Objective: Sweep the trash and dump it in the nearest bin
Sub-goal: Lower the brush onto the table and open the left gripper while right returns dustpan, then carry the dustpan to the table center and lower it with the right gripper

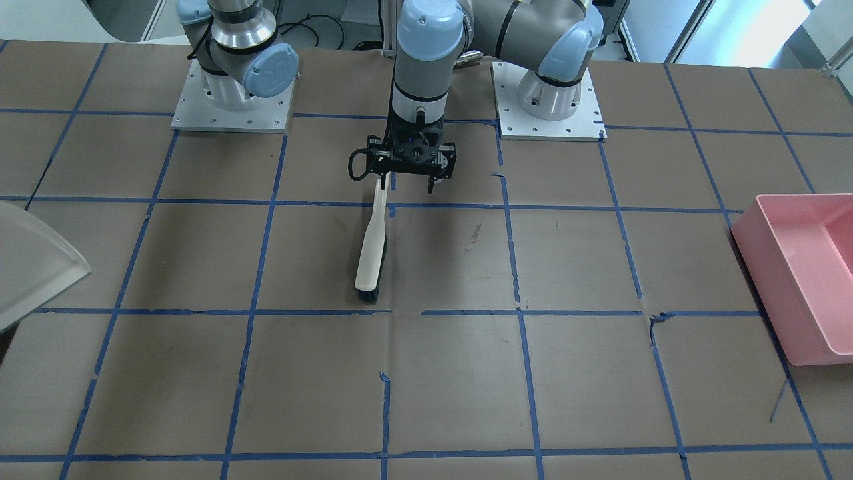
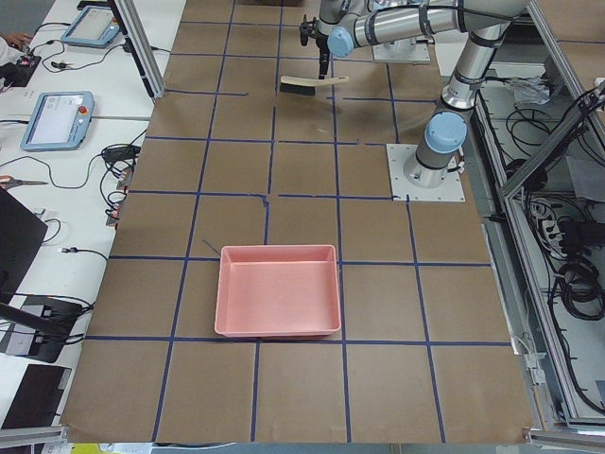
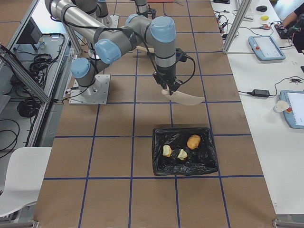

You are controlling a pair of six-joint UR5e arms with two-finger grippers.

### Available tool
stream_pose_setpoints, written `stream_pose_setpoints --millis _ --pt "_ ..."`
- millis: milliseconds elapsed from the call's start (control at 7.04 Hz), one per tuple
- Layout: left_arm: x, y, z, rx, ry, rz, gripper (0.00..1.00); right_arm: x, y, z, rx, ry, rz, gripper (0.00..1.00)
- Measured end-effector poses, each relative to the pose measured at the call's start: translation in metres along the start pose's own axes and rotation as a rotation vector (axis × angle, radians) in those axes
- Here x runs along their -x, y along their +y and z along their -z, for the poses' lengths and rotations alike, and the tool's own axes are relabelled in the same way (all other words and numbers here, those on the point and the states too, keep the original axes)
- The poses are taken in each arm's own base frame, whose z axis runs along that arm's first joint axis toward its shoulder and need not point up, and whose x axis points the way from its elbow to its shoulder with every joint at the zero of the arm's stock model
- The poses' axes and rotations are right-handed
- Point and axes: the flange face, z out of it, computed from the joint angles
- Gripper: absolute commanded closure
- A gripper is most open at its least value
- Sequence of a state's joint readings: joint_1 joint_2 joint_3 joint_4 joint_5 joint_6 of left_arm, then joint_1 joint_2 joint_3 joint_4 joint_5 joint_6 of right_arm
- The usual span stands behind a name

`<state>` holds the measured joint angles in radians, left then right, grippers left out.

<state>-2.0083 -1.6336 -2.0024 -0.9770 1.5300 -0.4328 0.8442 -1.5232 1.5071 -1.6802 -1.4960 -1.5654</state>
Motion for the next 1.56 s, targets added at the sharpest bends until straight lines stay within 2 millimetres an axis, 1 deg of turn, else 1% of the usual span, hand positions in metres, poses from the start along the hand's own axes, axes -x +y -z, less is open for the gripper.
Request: stream_pose_setpoints --millis 142,426,568,711,853,995,1137,1279,1563 --pt "0.019 -0.015 0.013 -0.011 -0.001 0.019 0.11 0.014 -0.028 -0.013 -0.016 -0.033 -0.095 1.0" --pt "0.065 -0.037 0.052 -0.006 -0.034 0.007 0.06 0.044 -0.082 -0.041 -0.041 -0.1 -0.253 1.0" --pt "0.089 -0.052 0.077 0.007 -0.059 -0.009 0.04 0.06 -0.112 -0.051 -0.059 -0.131 -0.308 1.0" --pt "0.109 -0.069 0.109 0.026 -0.075 -0.018 0.04 0.079 -0.143 -0.06 -0.065 -0.153 -0.375 1.0" --pt "0.126 -0.082 0.143 0.05 -0.084 -0.023 0.04 0.099 -0.176 -0.065 -0.066 -0.16 -0.439 1.0" --pt "0.142 -0.091 0.175 0.075 -0.094 -0.023 0.03 0.12 -0.207 -0.066 -0.068 -0.155 -0.485 1.0" --pt "0.158 -0.097 0.201 0.087 -0.113 -0.019 0.02 0.141 -0.235 -0.066 -0.071 -0.151 -0.527 1.0" --pt "0.171 -0.101 0.217 0.086 -0.131 -0.01 0.02 0.162 -0.26 -0.066 -0.076 -0.149 -0.565 1.0" --pt "0.191 -0.109 0.228 0.078 -0.106 0.028 0.01 0.199 -0.304 -0.07 -0.085 -0.132 -0.625 1.0"
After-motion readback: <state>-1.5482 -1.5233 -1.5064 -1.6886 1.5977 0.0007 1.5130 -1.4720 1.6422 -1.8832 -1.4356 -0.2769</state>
